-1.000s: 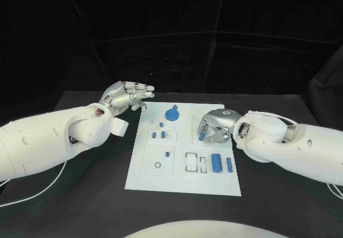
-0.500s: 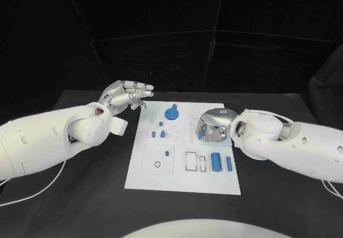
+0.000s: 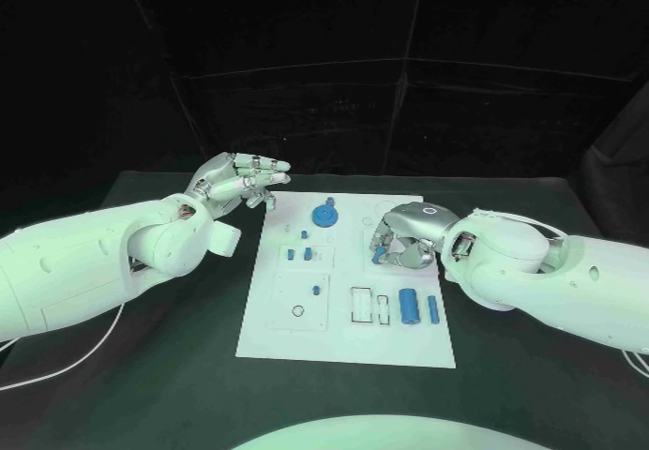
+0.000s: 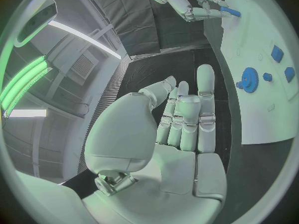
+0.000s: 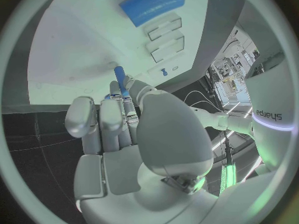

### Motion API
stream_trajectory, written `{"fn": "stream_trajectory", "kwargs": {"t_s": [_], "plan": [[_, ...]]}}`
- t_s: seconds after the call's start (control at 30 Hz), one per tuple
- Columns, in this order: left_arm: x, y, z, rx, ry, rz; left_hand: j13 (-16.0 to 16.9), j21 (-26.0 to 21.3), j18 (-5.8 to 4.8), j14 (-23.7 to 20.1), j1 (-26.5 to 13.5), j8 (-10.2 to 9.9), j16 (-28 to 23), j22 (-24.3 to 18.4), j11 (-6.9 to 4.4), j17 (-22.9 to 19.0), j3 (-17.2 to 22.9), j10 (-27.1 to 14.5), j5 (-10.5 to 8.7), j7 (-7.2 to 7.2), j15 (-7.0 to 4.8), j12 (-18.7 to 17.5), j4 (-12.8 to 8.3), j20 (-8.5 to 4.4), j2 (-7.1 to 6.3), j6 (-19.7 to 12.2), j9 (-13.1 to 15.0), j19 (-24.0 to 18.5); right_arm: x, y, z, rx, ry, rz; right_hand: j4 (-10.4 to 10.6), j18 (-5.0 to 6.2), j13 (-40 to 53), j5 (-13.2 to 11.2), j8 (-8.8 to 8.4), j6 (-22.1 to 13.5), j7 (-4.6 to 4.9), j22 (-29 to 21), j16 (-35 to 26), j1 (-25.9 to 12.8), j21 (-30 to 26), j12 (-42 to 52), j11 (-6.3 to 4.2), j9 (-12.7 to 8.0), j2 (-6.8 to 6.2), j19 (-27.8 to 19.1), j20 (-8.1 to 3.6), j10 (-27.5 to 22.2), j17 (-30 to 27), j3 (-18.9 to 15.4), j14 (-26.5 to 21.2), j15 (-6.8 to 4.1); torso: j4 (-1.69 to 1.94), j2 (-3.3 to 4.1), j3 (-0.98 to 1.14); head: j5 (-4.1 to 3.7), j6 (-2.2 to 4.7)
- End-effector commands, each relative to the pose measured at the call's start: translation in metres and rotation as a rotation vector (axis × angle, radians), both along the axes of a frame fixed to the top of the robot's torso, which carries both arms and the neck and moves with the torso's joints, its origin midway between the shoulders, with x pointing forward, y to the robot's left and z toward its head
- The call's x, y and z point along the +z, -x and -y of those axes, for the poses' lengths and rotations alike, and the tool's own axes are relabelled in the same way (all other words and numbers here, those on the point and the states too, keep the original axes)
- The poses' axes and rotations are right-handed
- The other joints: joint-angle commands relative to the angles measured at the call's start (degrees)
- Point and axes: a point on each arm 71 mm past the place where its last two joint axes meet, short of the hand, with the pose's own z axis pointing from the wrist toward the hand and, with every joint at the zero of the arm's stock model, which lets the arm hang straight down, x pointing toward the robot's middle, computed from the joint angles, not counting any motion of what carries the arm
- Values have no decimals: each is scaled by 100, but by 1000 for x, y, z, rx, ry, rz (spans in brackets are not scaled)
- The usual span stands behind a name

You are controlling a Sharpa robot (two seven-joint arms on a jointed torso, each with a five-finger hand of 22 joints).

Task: Assemble the parts on the task board

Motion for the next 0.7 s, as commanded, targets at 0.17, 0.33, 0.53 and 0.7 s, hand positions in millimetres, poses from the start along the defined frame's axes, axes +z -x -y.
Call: {"fn": "stream_trajectory", "kwargs": {"t_s": [0.17,0.33,0.53,0.7], "plan": [[1,0,0,-8,7,0,5,-25,71,-50,3,-37,-29,-7,11,3,-28,-37,-3,-4,9,24,7,6,26,-42,-8,-35,27,12,-10,30,-162,24,-13,-100,3,32,21,32,12,15,45,8,44,-43,-4,4,9,39,-7,44,9,54,139,-35,6,0,-5,10,14],[1,-1,2,-10,8,0,5,-25,71,-50,3,-37,-29,-7,11,3,-28,-37,-3,-4,9,24,7,6,26,-42,-8,-35,34,18,-27,81,-207,20,-20,-102,2,38,12,30,23,26,66,1,53,-65,5,0,-1,42,-4,44,32,80,142,-29,3,0,-7,40,12],[1,-1,5,-16,10,0,5,-25,71,-50,3,-37,-29,-7,11,3,-28,-37,-3,-4,9,24,7,6,26,-42,-8,-35,33,20,-63,174,-223,19,-27,-102,2,39,3,26,30,27,68,1,55,-83,11,-2,-2,39,0,40,29,104,140,-24,6,8,-9,85,-7],[1,-1,8,-23,12,0,6,-28,71,-56,5,-36,-35,-9,13,-12,-30,-46,-3,-2,11,32,4,8,30,-47,-9,-35,14,28,-99,279,-197,-17,-45,-99,0,54,-15,12,42,18,70,2,51,-114,22,-7,-14,26,6,29,25,136,136,-16,9,6,-10,163,-38]]}}
